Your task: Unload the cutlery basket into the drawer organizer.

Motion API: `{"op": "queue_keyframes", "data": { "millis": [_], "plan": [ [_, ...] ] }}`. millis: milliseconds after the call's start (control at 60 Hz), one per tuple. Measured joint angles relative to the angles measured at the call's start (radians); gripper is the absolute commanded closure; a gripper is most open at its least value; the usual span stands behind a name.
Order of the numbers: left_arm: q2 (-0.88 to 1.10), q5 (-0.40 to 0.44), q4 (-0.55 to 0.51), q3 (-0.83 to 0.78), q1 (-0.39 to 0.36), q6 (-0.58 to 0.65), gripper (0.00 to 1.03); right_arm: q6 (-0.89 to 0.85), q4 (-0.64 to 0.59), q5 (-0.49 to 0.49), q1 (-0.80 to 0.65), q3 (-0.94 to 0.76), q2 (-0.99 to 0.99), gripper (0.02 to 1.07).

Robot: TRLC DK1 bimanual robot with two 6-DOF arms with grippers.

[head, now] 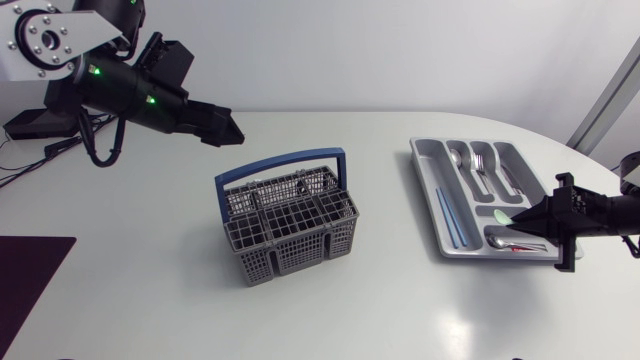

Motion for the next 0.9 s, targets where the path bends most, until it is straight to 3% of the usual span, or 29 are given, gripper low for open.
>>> {"op": "queue_keyframes", "data": {
  "millis": [233,483,567,650,900],
  "plan": [
    [-0.045,-0.015,0.039,-0.105,0.019,0.018,0.06,-0.177,-0.016,0.091,-0.042,0.095,0.129,0.94],
    [-0.092,-0.017,0.051,-0.174,0.057,0.022,0.06,-0.244,0.068,0.155,-0.050,0.079,0.167,0.92],
    [-0.107,-0.018,0.055,-0.180,0.060,0.022,0.06,-0.251,0.116,0.171,-0.048,0.058,0.167,0.85],
    [-0.117,-0.018,0.059,-0.189,0.060,0.022,0.06,-0.254,0.162,0.180,-0.042,0.027,0.167,0.69],
    [-0.148,-0.022,0.059,-0.225,0.060,0.024,0.06,-0.208,0.186,0.161,-0.018,-0.016,0.074,0.47]
  ]
}}
